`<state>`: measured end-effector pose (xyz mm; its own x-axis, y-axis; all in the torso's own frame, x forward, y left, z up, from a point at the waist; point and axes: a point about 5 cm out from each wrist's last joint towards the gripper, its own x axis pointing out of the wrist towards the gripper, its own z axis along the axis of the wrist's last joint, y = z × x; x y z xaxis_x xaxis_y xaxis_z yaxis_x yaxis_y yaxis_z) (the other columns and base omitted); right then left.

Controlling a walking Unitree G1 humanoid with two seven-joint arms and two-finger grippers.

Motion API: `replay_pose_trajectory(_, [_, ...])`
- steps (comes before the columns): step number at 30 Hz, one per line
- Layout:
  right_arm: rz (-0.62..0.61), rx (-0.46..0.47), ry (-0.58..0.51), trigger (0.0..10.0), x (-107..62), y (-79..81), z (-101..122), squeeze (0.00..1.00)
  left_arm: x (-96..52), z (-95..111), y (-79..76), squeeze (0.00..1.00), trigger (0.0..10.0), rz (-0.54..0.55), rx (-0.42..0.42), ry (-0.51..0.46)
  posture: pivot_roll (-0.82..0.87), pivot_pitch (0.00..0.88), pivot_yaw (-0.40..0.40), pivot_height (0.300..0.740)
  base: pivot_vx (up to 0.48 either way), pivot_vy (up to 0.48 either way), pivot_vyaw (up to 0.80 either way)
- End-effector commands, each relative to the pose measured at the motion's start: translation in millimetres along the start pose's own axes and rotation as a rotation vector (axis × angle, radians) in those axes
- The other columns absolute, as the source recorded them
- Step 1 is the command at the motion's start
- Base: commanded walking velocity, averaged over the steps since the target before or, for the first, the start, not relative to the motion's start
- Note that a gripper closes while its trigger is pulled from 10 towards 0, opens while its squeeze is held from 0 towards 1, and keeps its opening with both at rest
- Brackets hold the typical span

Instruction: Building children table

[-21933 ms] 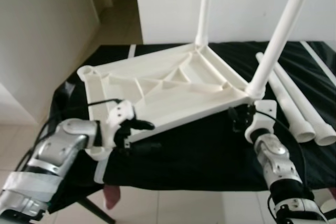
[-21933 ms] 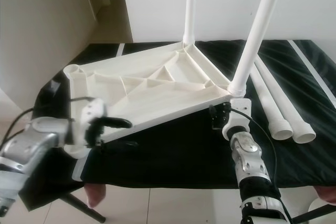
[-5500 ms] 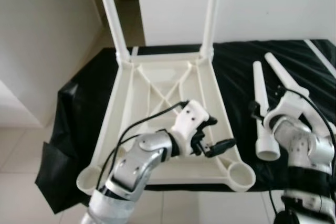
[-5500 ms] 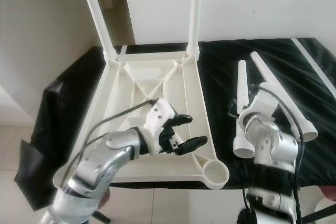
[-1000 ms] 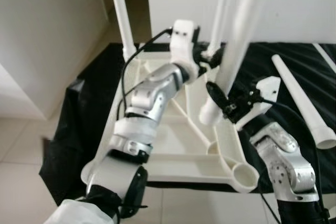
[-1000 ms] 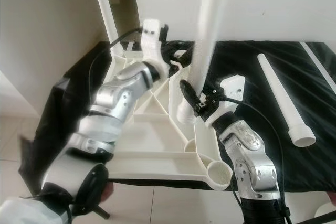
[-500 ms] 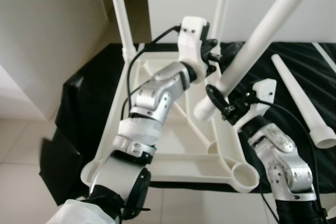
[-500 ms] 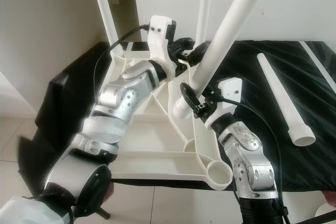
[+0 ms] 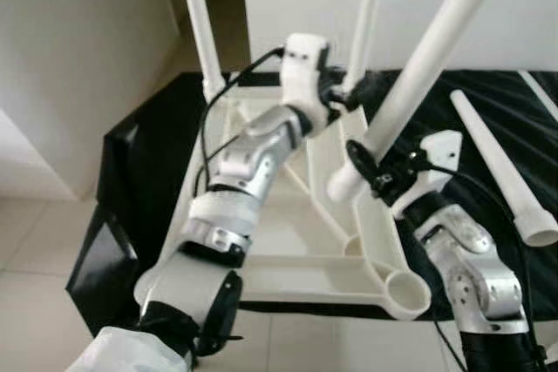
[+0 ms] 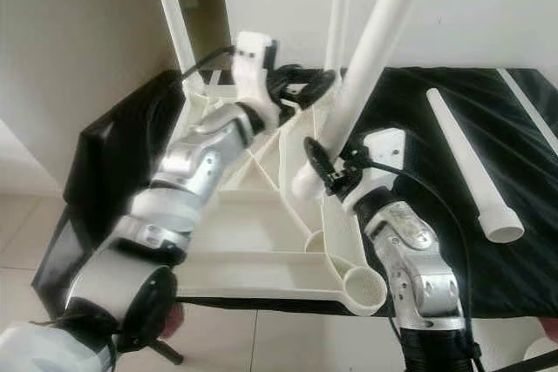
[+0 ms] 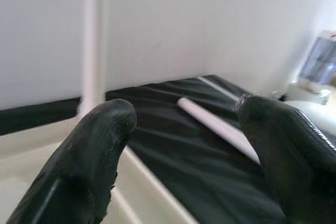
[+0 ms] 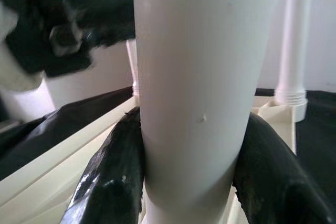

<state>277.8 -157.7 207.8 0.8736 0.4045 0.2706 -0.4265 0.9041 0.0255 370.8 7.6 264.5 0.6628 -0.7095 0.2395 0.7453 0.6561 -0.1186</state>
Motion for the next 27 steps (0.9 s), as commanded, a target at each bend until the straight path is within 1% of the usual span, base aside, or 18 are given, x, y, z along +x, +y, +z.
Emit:
replay_pose_trajectory(1, [-0.024, -0.023, -0.053, 10.0, 1.9, -1.5, 11.5, 0.00, -7.8, -17.0, -1.0, 0.00, 10.0, -0.041, -0.043, 0.030, -0.05, 0.000, 0.065, 0.740, 0.000, 0.000, 0.00])
replay_pose_trajectory(2, [-0.040, -0.025, -0.062, 10.0, 1.8, -3.0, 13.2, 0.00, -10.4, -20.9, -1.9, 0.00, 10.0, -0.039, -0.072, 0.028, -0.05, 0.000, 0.067, 0.740, 0.000, 0.000, 0.00])
replay_pose_trajectory(3, [-0.040, -0.025, -0.062, 10.0, 1.8, -3.0, 13.2, 0.00, -10.4, -20.9, -1.9, 0.00, 10.0, -0.039, -0.072, 0.028, -0.05, 0.000, 0.067, 0.740, 0.000, 0.000, 0.00])
replay_pose_trajectory(6, [-0.087, -0.022, -0.066, 10.0, 1.4, -6.4, 13.5, 0.00, -16.8, -30.3, -5.3, 0.00, 10.0, -0.052, -0.072, 0.045, -0.05, 0.000, 0.068, 0.740, 0.000, 0.000, 0.00])
replay_pose_trajectory(11, [-0.138, -0.020, -0.071, 10.0, 0.5, -10.5, 13.2, 0.00, -23.0, -34.2, -7.0, 0.00, 10.0, -0.070, -0.048, 0.029, -0.05, 0.000, 0.062, 0.740, 0.000, 0.000, 0.00])
replay_pose_trajectory(13, [-0.148, -0.025, -0.069, 10.0, 0.4, -11.5, 13.3, 0.00, -28.1, -33.2, -8.9, 0.00, 10.0, -0.075, 0.023, -0.012, -0.05, 0.000, 0.060, 0.740, 0.000, 0.000, 0.00])
replay_pose_trajectory(14, [-0.148, -0.025, -0.069, 10.0, 0.4, -11.5, 13.3, 0.00, -28.1, -33.2, -8.9, 0.00, 10.0, -0.075, 0.023, -0.012, -0.05, 0.000, 0.060, 0.740, 0.000, 0.000, 0.00])
replay_pose_trajectory(17, [-0.167, -0.025, -0.070, 10.0, 1.5, -12.9, 13.7, 0.00, -35.3, -31.5, -14.4, 0.00, 10.0, -0.108, 0.101, -0.069, -0.05, 0.000, 0.056, 0.740, 0.000, 0.000, 0.00])
replay_pose_trajectory(19, [-0.194, -0.034, -0.069, 10.0, 2.4, -14.8, 13.1, 0.00, -42.8, -36.4, -16.0, 0.00, 10.0, -0.117, 0.151, -0.059, -0.04, 0.000, 0.054, 0.740, 0.000, 0.000, 0.00])
replay_pose_trajectory(20, [-0.194, -0.034, -0.069, 10.0, 2.4, -14.8, 13.1, 0.00, -42.8, -36.4, -16.0, 0.00, 10.0, -0.117, 0.151, -0.059, -0.04, 0.000, 0.054, 0.740, 0.000, 0.000, 0.00])
replay_pose_trajectory(22, [-0.220, -0.029, -0.073, 10.0, 2.8, -17.1, 13.3, 0.00, -54.0, -42.4, -18.2, 0.00, 10.0, -0.168, 0.133, -0.042, -0.04, 0.000, 0.056, 0.740, 0.000, 0.000, 0.00])
replay_pose_trajectory(23, [-0.230, -0.032, -0.071, 10.0, 2.4, -19.1, 13.4, 0.00, -64.4, -47.5, -18.5, 0.00, 10.0, -0.202, 0.151, -0.030, -0.04, 0.000, 0.056, 0.740, 0.000, 0.000, 0.00])
replay_pose_trajectory(24, [-0.230, -0.032, -0.071, 10.0, 2.4, -19.1, 13.4, 0.00, -64.4, -47.5, -18.5, 0.00, 10.0, -0.202, 0.151, -0.030, -0.04, 0.000, 0.056, 0.740, 0.000, 0.000, 0.00])
replay_pose_trajectory(25, [-0.237, -0.035, -0.069, 10.0, 1.9, -21.0, 13.3, 0.00, -71.1, -51.5, -17.2, 0.00, 10.0, -0.205, 0.194, -0.022, -0.04, 0.000, 0.056, 0.740, 0.000, 0.000, 0.00])
replay_pose_trajectory(26, [-0.237, -0.035, -0.069, 10.0, 1.9, -21.0, 13.3, 0.00, -71.1, -51.5, -17.2, 0.00, 10.0, -0.205, 0.194, -0.022, -0.04, 0.000, 0.056, 0.740, 0.000, 0.000, 0.00])
replay_pose_trajectory(27, [-0.240, -0.034, -0.068, 10.0, 1.3, -22.5, 13.8, 0.00, -74.6, -53.4, -17.1, 0.00, 10.0, -0.214, 0.206, -0.018, -0.03, 0.000, 0.046, 0.740, 0.000, 0.000, 0.00])
